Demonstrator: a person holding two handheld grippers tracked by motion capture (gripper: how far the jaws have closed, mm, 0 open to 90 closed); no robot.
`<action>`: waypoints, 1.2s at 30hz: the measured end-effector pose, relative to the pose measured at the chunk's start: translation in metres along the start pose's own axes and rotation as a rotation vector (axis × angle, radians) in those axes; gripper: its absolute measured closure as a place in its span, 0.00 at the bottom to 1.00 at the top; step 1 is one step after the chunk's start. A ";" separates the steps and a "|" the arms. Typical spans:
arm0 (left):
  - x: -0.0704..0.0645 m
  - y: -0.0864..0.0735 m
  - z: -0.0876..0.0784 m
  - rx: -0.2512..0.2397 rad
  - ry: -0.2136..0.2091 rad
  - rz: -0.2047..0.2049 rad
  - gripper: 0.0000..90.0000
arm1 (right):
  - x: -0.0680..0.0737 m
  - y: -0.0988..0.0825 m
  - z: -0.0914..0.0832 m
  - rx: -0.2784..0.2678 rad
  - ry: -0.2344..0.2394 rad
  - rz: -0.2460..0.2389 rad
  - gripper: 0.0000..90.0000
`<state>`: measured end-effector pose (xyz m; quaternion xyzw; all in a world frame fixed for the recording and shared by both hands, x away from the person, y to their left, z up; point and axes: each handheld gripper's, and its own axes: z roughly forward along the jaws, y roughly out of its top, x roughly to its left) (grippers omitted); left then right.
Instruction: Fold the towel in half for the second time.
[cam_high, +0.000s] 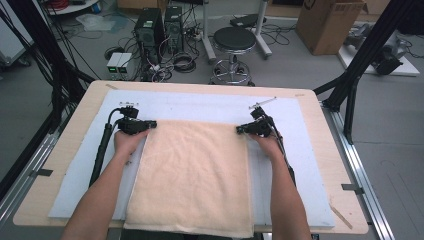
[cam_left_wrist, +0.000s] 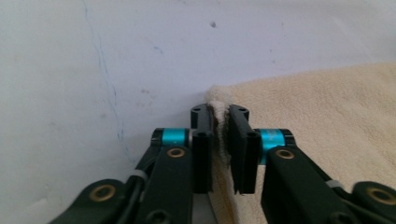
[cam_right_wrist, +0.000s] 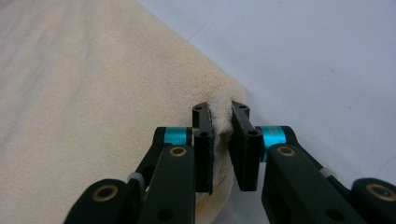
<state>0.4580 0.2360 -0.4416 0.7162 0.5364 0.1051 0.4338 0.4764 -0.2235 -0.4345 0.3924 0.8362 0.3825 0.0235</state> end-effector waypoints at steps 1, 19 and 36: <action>-0.001 0.002 -0.001 -0.001 0.008 0.004 0.93 | -0.001 0.001 -0.001 -0.003 -0.002 0.006 0.91; -0.019 0.077 -0.043 -0.240 0.033 0.102 0.95 | 0.007 0.072 -0.069 -0.237 -0.087 -0.052 0.92; -0.013 0.053 -0.044 -0.226 -0.024 0.115 0.95 | 0.007 0.064 -0.062 -0.204 -0.021 -0.023 0.91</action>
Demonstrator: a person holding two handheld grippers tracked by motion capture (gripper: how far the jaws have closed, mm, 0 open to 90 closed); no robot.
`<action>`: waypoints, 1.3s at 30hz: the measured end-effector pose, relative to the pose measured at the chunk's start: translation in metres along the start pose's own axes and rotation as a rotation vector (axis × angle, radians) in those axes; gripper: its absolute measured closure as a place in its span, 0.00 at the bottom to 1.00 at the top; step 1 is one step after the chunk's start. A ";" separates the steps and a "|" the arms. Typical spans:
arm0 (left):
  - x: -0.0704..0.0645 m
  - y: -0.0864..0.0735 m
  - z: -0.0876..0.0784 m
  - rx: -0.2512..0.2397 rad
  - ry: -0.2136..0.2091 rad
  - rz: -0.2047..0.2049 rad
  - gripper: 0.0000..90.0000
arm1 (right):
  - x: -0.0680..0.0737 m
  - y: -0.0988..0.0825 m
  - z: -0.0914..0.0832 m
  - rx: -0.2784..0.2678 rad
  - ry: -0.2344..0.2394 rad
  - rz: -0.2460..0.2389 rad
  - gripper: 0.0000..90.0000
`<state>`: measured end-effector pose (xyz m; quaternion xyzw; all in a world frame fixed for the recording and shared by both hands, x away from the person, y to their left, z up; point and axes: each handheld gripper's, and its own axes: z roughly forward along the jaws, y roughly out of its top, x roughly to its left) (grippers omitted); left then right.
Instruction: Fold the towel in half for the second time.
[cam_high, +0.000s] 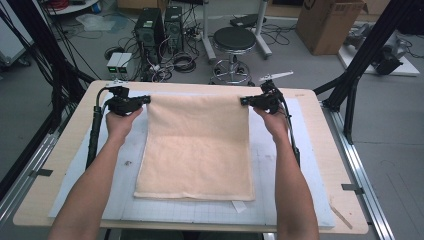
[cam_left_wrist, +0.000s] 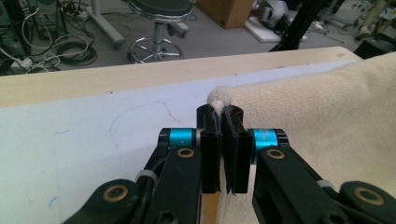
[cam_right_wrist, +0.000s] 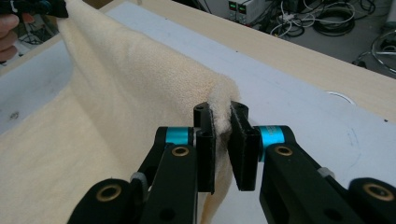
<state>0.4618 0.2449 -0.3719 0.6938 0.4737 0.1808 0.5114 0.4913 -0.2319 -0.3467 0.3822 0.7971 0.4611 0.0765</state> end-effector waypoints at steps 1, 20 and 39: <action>0.000 -0.001 -0.001 -0.001 -0.006 -0.001 0.95 | 0.001 -0.001 0.000 0.000 0.005 0.000 0.91; -0.008 -0.016 -0.033 -0.052 -0.104 0.008 0.95 | 0.016 -0.031 -0.023 -0.070 0.108 -0.021 0.91; -0.024 -0.018 -0.056 -0.047 -0.156 0.060 0.95 | 0.036 -0.039 -0.042 -0.092 0.163 -0.063 0.91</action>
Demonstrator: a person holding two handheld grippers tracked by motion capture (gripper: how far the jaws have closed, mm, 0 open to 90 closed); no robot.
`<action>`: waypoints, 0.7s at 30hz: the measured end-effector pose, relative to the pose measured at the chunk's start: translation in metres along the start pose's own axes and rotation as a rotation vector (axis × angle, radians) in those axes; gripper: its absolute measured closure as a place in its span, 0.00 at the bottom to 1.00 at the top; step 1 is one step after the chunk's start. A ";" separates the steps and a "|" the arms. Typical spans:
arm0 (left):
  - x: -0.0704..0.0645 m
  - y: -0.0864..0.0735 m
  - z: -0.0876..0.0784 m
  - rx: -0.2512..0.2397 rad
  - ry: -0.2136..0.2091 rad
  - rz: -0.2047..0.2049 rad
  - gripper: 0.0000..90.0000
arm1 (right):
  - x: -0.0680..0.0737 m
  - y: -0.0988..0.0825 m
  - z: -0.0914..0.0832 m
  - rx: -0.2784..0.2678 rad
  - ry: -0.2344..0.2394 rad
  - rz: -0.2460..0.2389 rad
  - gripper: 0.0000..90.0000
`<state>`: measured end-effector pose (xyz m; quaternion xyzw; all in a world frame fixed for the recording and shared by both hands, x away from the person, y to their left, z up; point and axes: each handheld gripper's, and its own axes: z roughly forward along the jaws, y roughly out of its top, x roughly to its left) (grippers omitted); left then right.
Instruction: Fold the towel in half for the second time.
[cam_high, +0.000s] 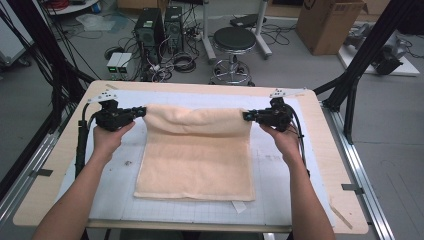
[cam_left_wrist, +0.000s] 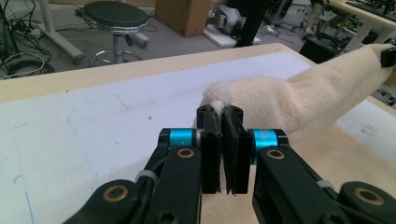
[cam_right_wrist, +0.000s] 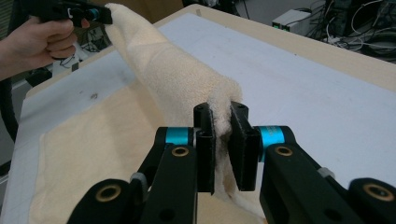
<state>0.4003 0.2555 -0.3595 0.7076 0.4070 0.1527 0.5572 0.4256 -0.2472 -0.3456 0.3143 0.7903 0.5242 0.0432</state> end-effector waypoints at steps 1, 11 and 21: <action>-0.001 -0.001 -0.001 -0.005 -0.002 -0.005 0.95 | 0.001 0.000 0.000 0.000 0.004 -0.001 0.91; -0.002 -0.016 -0.013 -0.016 -0.023 -0.015 0.95 | 0.011 -0.007 -0.004 0.000 0.026 -0.013 0.91; -0.012 -0.032 -0.030 -0.031 -0.049 0.004 0.95 | 0.027 -0.018 -0.013 0.010 0.040 -0.039 0.91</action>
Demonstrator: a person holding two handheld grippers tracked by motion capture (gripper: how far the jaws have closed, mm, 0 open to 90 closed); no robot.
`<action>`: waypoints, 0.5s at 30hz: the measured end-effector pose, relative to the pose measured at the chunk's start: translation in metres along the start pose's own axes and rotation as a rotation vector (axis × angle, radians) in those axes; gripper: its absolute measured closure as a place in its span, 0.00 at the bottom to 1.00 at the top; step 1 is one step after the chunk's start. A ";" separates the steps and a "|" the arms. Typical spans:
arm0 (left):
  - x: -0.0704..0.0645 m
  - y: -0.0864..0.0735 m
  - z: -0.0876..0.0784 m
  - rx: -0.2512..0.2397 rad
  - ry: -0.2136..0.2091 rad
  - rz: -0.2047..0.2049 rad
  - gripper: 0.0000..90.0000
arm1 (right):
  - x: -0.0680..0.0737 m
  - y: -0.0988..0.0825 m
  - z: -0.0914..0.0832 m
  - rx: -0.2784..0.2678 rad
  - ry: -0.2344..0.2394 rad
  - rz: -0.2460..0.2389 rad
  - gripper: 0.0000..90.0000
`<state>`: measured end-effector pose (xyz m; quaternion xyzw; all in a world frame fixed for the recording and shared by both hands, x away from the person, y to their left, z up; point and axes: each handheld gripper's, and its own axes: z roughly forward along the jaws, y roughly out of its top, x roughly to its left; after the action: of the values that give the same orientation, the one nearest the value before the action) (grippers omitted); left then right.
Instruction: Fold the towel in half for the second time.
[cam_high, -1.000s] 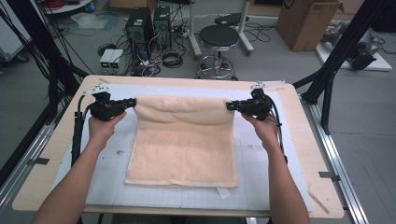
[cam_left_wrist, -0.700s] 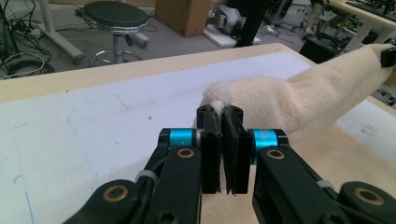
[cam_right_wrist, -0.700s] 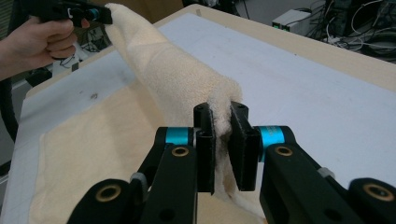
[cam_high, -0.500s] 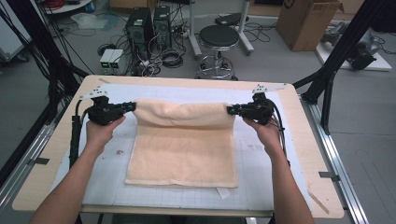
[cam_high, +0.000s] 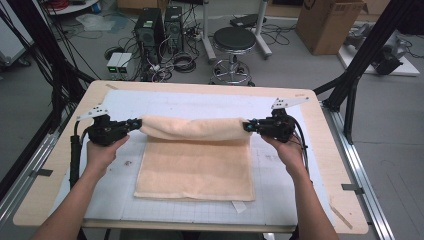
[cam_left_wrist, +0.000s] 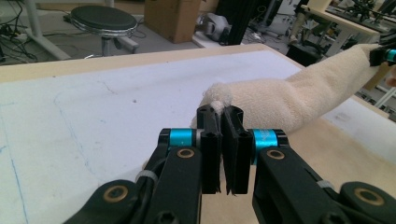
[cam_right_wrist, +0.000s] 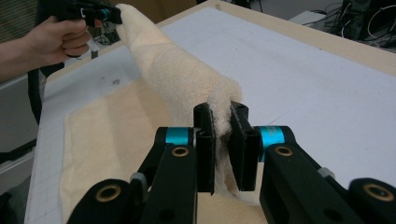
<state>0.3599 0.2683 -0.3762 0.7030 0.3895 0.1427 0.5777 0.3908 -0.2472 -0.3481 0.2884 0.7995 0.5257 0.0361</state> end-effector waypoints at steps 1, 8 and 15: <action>-0.002 -0.002 -0.002 0.007 -0.003 0.005 0.95 | 0.002 -0.002 0.000 0.002 0.003 -0.007 0.91; -0.016 -0.017 -0.016 0.026 -0.028 0.047 0.95 | 0.016 -0.016 -0.005 0.014 0.011 -0.031 0.91; -0.027 -0.039 -0.028 0.060 -0.049 0.064 0.95 | 0.028 -0.034 -0.008 0.029 0.020 -0.041 0.91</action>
<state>0.3095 0.2701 -0.3974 0.7355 0.3567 0.1319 0.5608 0.3497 -0.2496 -0.3671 0.2670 0.8131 0.5161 0.0348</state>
